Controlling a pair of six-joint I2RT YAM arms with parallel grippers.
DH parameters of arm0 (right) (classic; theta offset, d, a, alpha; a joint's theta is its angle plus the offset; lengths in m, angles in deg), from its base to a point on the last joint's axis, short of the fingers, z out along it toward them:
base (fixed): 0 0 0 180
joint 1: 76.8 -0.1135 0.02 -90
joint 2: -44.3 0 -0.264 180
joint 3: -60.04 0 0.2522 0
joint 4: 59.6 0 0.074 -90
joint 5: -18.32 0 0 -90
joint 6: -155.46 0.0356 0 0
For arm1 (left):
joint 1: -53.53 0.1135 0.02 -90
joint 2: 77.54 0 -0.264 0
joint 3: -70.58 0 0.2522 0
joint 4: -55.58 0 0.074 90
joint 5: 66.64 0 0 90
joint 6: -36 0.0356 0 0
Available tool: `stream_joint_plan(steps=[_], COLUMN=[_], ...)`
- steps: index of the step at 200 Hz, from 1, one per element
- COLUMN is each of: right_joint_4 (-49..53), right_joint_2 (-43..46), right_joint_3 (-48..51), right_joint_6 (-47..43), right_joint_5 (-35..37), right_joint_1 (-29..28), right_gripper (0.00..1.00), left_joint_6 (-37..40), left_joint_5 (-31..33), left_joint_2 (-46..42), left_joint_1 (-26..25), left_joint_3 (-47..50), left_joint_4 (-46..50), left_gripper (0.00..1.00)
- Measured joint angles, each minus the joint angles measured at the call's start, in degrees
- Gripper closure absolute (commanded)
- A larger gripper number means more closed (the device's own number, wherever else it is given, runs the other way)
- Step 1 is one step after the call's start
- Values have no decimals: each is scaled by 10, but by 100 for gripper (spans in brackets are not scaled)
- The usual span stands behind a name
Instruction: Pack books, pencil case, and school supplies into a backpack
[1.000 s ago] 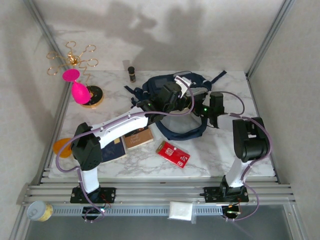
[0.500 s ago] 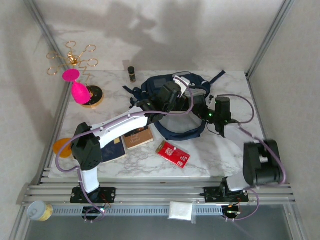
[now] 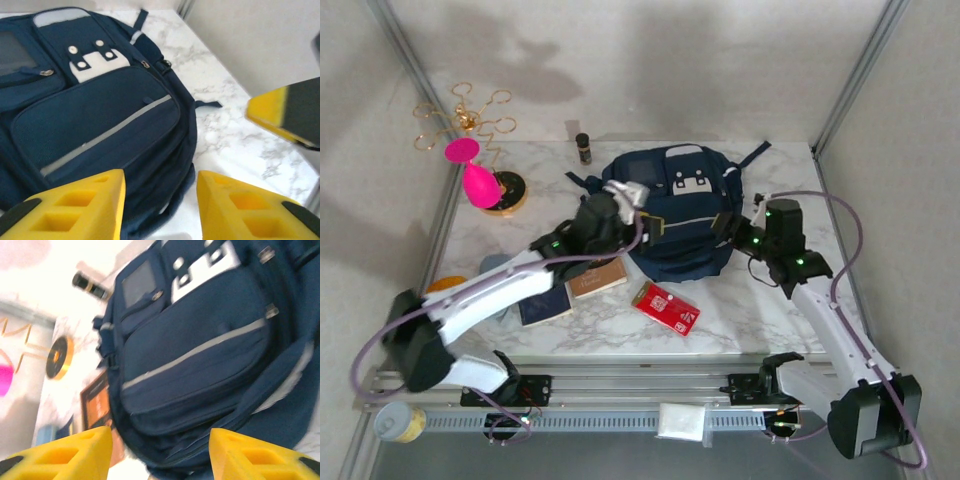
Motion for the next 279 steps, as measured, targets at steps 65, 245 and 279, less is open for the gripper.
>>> stream_joint_plan(steps=[65, 245, 279], right_joint_4=[-26, -90, -91], right_joint_2=[-225, -527, -531], right_joint_3=[-68, -235, -235], right_joint_6=[64, 81, 82], right_joint_5=[44, 70, 52], right_joint_1=[-301, -330, -332], right_gripper=[31, 31, 38], left_joint_6=[-166, -231, -228], left_joint_5=[67, 2, 2], left_joint_2=[-179, 3, 19], left_joint_1=[94, 219, 220], left_joint_3=[256, 336, 336], left_joint_4=[-2, -92, -104], left_gripper=[51, 59, 61])
